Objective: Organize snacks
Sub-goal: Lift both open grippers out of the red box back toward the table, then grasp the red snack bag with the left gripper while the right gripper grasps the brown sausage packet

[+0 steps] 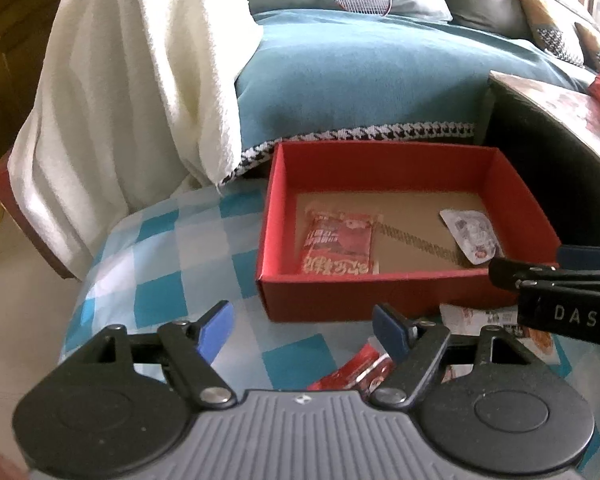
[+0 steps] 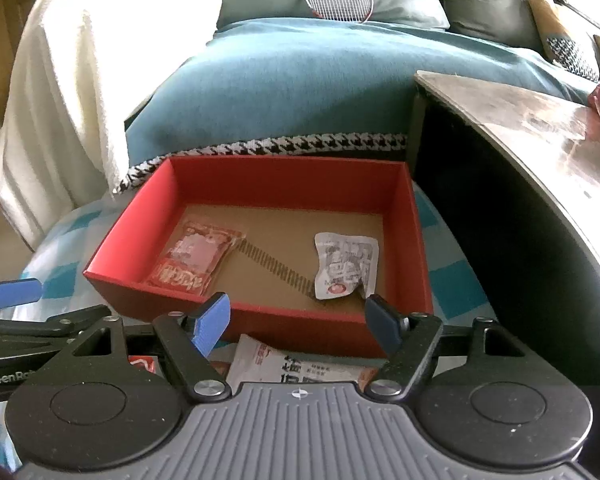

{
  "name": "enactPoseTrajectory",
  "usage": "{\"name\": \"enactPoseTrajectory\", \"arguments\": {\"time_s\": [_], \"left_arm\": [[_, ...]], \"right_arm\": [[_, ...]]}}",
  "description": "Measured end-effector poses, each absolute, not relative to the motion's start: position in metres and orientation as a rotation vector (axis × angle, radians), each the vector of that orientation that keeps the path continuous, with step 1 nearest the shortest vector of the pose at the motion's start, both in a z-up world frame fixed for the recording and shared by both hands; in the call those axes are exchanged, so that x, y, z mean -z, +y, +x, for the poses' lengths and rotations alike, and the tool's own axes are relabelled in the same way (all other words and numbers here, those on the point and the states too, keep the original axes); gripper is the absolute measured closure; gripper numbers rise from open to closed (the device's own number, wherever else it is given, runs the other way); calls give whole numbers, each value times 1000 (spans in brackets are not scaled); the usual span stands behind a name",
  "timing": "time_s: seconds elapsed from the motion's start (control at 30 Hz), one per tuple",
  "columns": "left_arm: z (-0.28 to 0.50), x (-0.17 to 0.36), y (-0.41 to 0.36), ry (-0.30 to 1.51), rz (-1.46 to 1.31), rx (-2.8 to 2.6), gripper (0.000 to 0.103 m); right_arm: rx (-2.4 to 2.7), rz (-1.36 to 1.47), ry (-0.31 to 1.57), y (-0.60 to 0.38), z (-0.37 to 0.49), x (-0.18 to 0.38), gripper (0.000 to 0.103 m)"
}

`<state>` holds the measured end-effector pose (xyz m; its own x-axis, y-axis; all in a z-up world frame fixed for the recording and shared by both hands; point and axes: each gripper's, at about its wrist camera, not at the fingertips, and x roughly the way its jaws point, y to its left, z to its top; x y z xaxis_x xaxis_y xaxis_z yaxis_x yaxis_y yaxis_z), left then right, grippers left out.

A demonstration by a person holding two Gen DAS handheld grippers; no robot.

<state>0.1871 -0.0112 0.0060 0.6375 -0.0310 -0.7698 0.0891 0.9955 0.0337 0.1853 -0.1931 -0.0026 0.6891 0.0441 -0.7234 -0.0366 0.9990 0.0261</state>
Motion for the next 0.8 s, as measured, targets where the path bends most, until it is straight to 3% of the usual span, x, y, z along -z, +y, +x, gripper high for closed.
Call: {"name": "enactPoseTrajectory", "arguments": {"time_s": [0.8], "left_arm": [[128, 24, -2, 1046, 112, 242, 30]], "right_arm": [[-98, 45, 862, -189, 152, 8, 19]]}}
